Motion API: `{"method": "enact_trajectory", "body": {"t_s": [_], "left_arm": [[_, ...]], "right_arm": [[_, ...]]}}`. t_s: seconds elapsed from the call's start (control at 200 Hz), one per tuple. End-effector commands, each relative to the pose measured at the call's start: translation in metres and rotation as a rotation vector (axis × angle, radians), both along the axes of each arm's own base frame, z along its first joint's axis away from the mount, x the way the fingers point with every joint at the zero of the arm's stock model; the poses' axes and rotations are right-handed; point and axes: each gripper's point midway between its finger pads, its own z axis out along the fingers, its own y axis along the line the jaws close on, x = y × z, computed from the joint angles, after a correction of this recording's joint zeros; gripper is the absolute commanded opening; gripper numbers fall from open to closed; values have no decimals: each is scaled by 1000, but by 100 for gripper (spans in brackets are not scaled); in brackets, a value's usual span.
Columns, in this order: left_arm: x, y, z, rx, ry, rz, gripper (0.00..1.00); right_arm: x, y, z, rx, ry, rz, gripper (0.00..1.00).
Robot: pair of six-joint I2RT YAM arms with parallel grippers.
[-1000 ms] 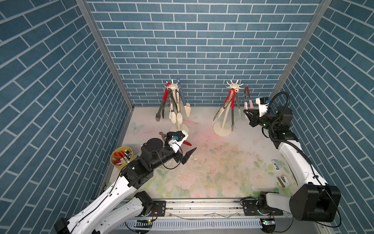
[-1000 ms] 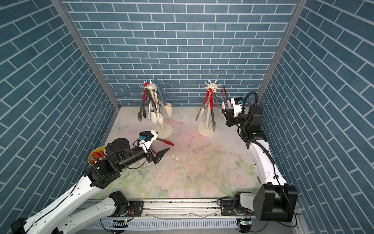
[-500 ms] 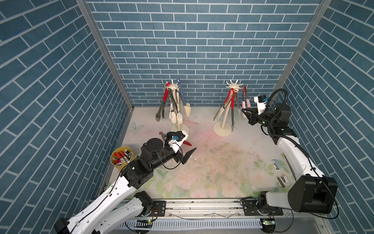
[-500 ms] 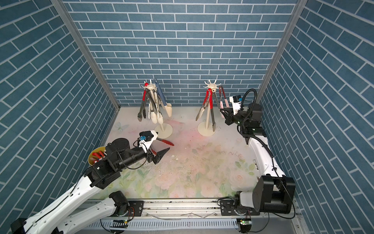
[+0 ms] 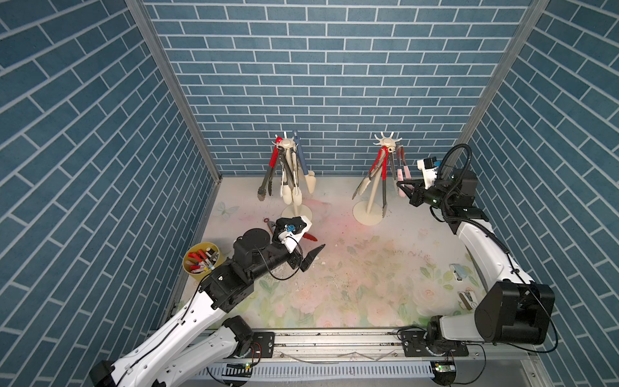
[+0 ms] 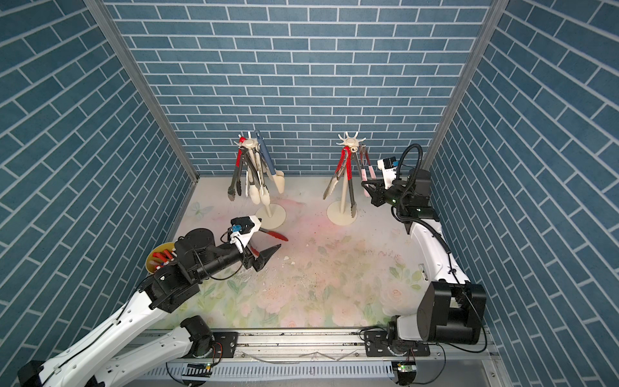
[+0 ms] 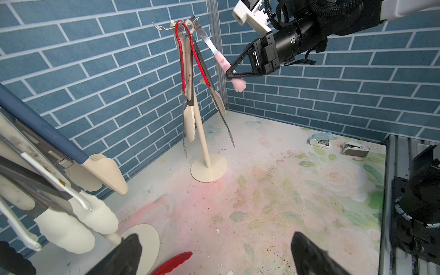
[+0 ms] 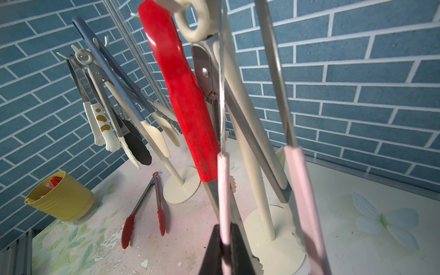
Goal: Hang food tongs on kitchen utensil racks
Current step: Hang the food tongs on the rack.
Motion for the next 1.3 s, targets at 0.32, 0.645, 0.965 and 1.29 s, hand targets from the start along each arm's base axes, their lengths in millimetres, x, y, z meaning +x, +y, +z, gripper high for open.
{"method": "enact_trajectory", "body": {"t_s": [0.32,0.645,0.965,1.29], "left_arm": [[3,2,-11,22,22,16,99],[9,2,-14,32,53,44,99],[24,1,-31,72,156,111,99],[39,-5,-59,98,260,171,99]], "right_arm": [[4,-3,-3,-22,72,-2,35],[5,-19,5,-38,64,-137,55],[-15,-30,8,25,76,-241,62],[-56,-15,12,110,102,-157,64]]}}
